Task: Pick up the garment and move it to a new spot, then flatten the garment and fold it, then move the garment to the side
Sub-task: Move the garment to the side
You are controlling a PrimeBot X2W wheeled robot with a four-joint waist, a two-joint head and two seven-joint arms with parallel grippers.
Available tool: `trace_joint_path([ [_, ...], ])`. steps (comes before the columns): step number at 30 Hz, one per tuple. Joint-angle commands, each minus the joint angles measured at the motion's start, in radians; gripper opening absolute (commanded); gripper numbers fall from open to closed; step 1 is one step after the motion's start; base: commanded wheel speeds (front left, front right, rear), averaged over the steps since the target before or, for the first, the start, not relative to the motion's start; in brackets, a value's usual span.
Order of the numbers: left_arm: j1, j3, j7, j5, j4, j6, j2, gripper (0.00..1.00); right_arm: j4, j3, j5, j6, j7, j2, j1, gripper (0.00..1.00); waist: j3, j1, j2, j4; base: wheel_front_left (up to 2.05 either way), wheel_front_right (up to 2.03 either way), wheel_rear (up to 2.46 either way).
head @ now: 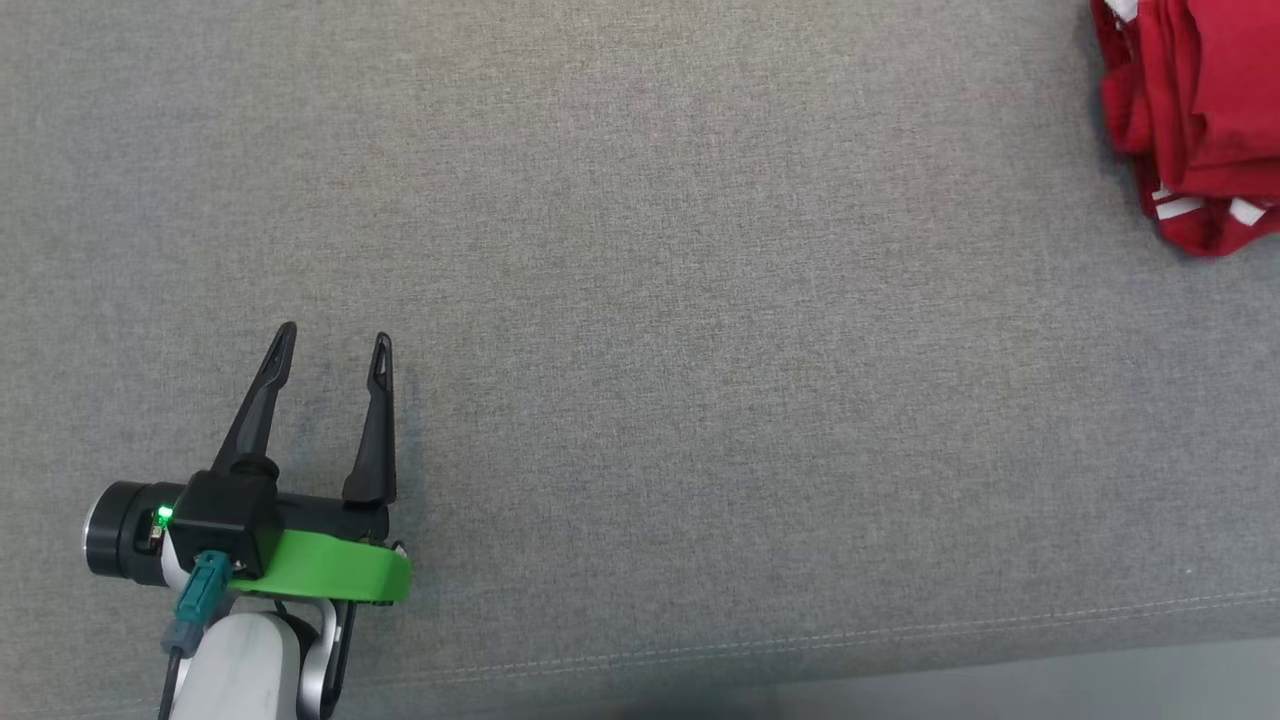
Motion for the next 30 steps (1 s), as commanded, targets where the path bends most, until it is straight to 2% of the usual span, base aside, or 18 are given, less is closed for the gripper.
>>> trace_joint_path([
  [1,-0.017,0.002,-0.004,-0.001,0.000,0.003,0.001,1.00,0.008,0.001,-0.021,-0.002,-0.013,0.001,-0.014,1.00,-0.001,0.0000,0.0000,0.001,0.00,0.00,0.00],
  [6,-0.013,0.002,-0.004,-0.002,0.001,0.007,-0.005,1.00,0.033,0.001,-0.062,-0.002,-0.052,0.013,-0.031,1.00,-0.005,0.0000,0.0000,0.003,0.00,0.00,0.00],
  [10,-0.014,0.001,-0.004,-0.007,0.004,0.008,-0.012,1.00,0.055,-0.027,-0.016,-0.002,-0.152,0.044,-0.023,1.00,-0.025,0.0000,0.0000,0.005,0.00,0.00,0.00],
  [16,0.013,0.007,-0.004,-0.014,0.003,0.013,-0.025,1.00,0.090,-0.095,0.088,-0.002,-0.312,0.126,0.039,1.00,-0.086,0.0000,0.0000,0.008,0.00,0.00,0.00],
  [20,0.030,0.013,-0.004,-0.020,0.003,0.018,-0.035,1.00,0.116,-0.108,0.100,-0.002,-0.410,0.180,0.085,1.00,-0.131,0.0000,0.0000,0.009,0.00,0.00,0.00],
  [30,0.083,0.035,-0.004,-0.034,0.008,0.029,-0.048,1.00,0.110,-0.150,0.112,-0.002,-0.500,0.309,0.173,1.00,-0.229,0.0000,0.0000,-0.003,0.00,0.00,0.00],
])
